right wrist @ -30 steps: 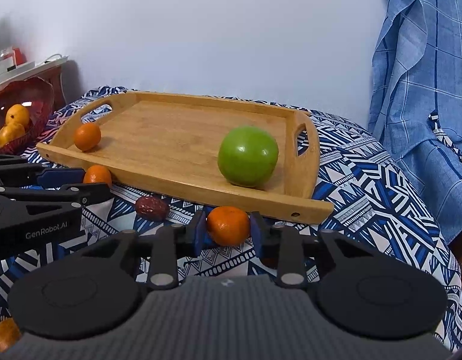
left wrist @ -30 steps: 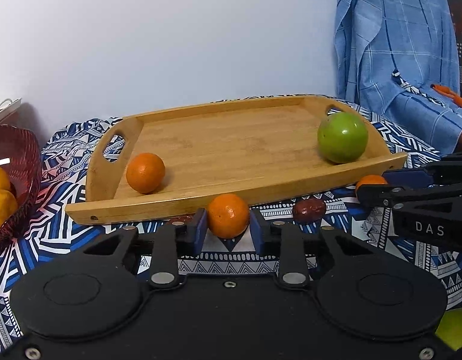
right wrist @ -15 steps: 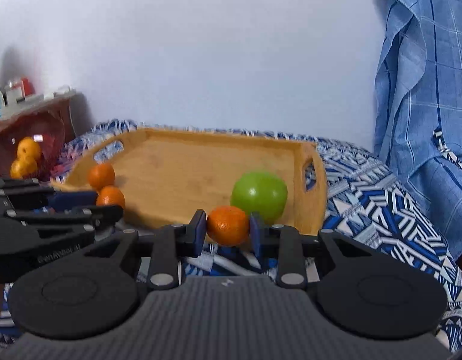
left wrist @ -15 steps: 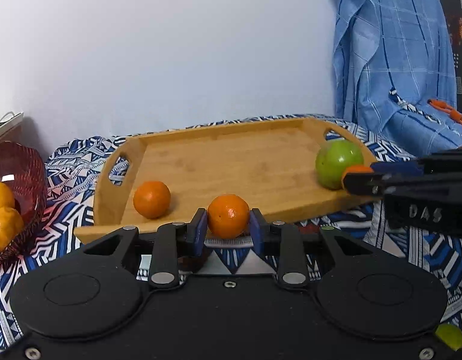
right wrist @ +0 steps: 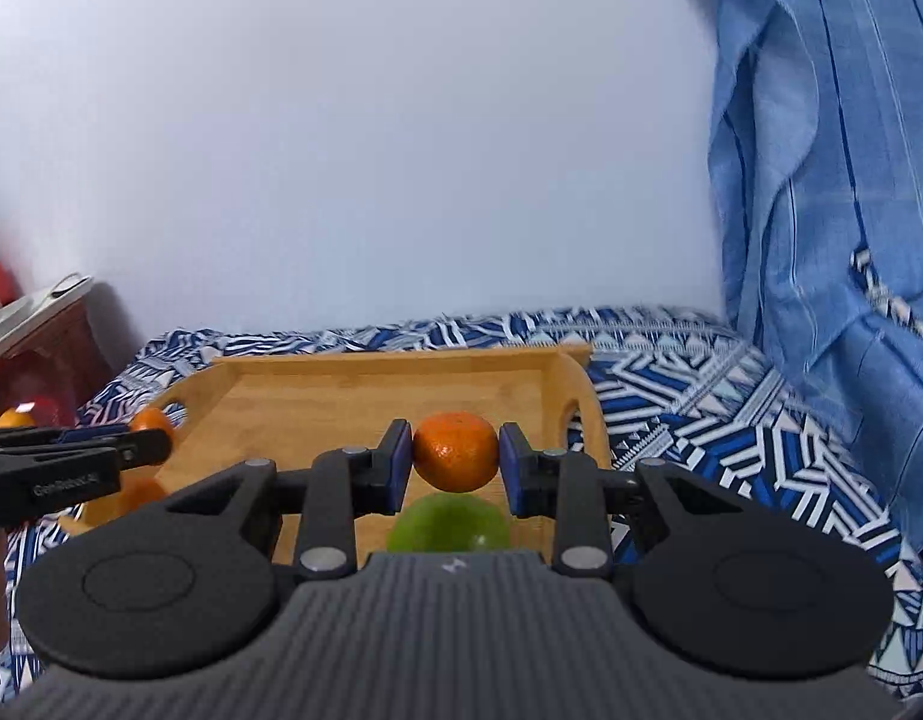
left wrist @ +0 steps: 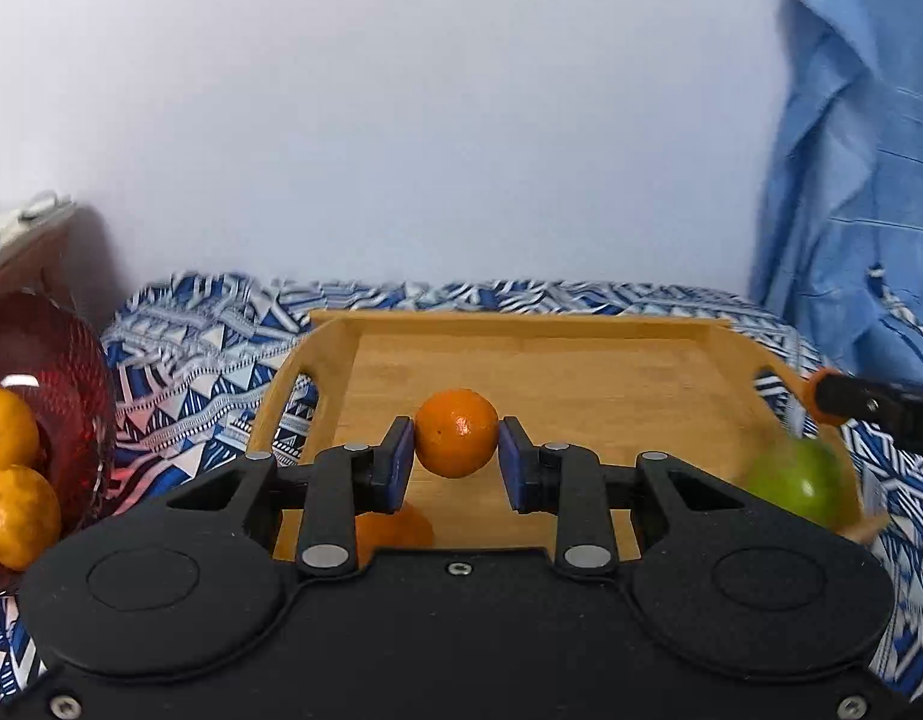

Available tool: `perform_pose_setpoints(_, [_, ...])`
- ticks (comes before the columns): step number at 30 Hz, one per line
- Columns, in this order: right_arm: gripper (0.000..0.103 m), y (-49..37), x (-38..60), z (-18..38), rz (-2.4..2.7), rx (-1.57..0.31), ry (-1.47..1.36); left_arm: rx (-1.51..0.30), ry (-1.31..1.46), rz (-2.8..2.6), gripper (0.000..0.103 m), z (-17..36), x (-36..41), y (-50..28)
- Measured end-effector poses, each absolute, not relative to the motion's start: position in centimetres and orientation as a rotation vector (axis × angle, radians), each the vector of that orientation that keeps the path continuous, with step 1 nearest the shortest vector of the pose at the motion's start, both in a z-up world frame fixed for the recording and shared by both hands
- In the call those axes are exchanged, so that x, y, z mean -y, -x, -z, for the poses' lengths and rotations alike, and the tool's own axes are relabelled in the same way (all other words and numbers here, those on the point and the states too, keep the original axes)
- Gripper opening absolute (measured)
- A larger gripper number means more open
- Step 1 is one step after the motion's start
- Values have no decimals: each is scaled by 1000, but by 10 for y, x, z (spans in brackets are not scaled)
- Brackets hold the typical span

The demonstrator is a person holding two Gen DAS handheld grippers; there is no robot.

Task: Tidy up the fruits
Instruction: 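Lift the small orange with the left tool while the right tool carries its orange over the tray, then open the left tool over the tray while the right tool releases its orange there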

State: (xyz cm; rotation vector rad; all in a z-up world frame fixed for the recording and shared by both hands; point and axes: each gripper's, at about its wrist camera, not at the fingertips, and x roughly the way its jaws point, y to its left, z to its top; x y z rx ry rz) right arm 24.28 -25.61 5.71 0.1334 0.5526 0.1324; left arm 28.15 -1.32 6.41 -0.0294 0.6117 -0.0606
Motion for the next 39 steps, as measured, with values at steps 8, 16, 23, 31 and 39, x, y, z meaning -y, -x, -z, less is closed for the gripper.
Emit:
perform_pose_setpoints(8, [36, -289, 263, -35, -117, -672, -180, -704, 34, 4, 29, -51, 12, -328])
perform_pose_setpoints(16, [36, -319, 264, -24, -143, -760, -190, -772, 0, -43, 29, -33, 15, -352])
perform_pose_setpoints(23, [36, -326, 257, -18, -156, -792, -167, -772, -22, -51, 29, -30, 17, -354])
perform_pose_setpoints(31, [36, -331, 259, -14, -153, -810, -166, -770, -26, -46, 29, -30, 16, -354])
perform_pose_setpoints(39, [36, -331, 259, -14, -153, -809, -170, -765, -34, -49, 29, -29, 17, -354])
